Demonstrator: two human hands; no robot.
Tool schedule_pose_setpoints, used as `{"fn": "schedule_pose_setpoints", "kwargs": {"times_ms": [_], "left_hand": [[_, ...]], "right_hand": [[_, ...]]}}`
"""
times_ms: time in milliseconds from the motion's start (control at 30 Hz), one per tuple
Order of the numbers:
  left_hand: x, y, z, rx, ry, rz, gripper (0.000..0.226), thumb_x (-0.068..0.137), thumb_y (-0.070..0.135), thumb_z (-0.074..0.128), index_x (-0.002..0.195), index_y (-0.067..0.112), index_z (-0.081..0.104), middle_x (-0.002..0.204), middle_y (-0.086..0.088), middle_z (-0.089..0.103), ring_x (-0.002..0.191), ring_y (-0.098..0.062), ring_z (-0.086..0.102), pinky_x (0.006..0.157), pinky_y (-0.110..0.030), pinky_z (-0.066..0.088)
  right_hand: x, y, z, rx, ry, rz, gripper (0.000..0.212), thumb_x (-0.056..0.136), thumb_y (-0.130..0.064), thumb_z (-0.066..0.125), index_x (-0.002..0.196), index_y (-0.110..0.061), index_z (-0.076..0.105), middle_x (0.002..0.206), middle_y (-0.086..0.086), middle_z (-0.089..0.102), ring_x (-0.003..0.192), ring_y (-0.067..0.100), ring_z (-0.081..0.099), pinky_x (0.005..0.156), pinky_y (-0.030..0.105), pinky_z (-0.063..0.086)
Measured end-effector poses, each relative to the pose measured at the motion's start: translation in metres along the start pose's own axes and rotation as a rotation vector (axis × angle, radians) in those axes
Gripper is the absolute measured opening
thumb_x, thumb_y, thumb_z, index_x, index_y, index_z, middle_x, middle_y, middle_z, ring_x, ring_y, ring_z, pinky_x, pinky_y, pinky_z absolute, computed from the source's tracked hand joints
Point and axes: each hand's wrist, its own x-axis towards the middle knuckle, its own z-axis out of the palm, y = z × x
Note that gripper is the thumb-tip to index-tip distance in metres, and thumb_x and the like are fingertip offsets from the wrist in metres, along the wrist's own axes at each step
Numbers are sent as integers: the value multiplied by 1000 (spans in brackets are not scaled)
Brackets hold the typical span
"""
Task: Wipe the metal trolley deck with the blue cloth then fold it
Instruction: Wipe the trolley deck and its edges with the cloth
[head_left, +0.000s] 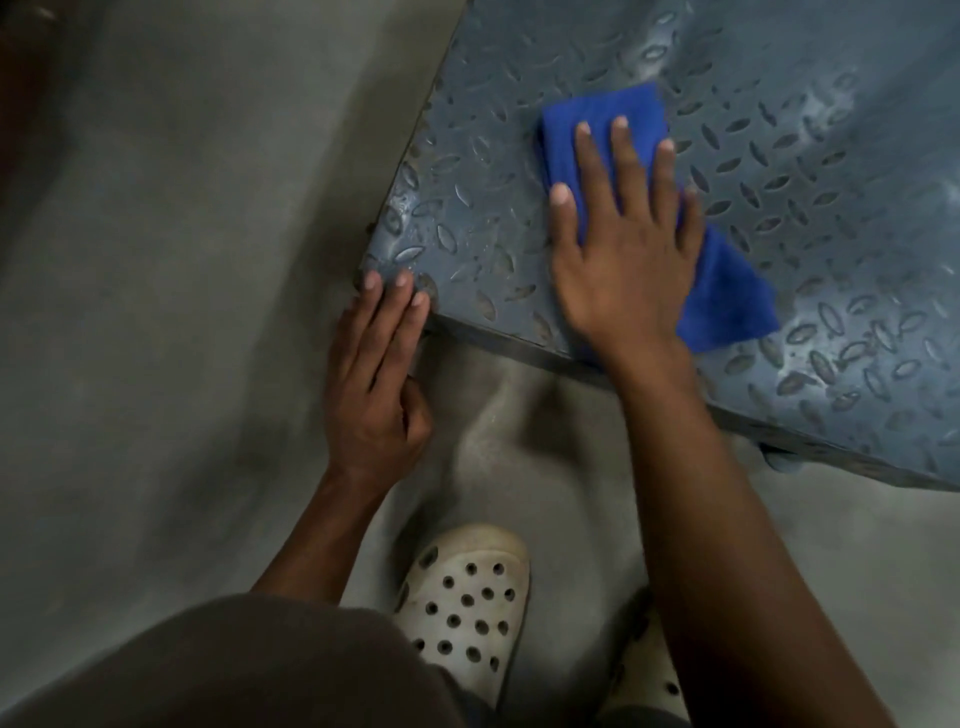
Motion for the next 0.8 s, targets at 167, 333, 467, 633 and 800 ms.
{"fn": "schedule_pose_setpoints", "kwargs": {"times_ms": [167,333,467,633,800], "left_hand": [[-23,-9,-15,80,-13,-17,71,85,-10,46,155,-8,38,163,-26,36,160,-41,21,123,-64,33],[-31,-13,-26,118,-34,1,64,96,0,33,160,-3,32,166,-21,34,162,-38,18,126,-60,32],[-44,-19,-31,175,11,-58,77,86,-8,47,161,-2,32,165,-25,35,163,-37,14,125,-63,30],[-69,-13,-51,264,43,-135,78,85,-8,48,160,3,33,165,-21,34,163,-33,15,119,-71,32],[-82,4,-37,383,75,-180,88,81,-4,56,162,10,25,178,-3,13,165,-28,8,122,-75,23]], "right_hand": [[-40,-72,22,15,-96,-473,59,113,-55,23,169,-39,20,178,-9,16,166,25,6,133,53,8],[-14,-27,18,69,19,96,59,112,-57,19,169,-41,15,179,-10,10,166,26,4,132,58,9],[-55,-55,16,54,-67,-261,58,113,-54,22,169,-40,17,179,-10,12,166,27,4,133,57,7],[-49,-43,22,93,-146,-397,55,113,-55,22,167,-46,18,177,-16,14,166,20,5,133,53,9],[-30,-76,28,78,-167,-449,57,112,-57,19,168,-45,15,179,-12,10,166,26,1,132,58,5]]}}
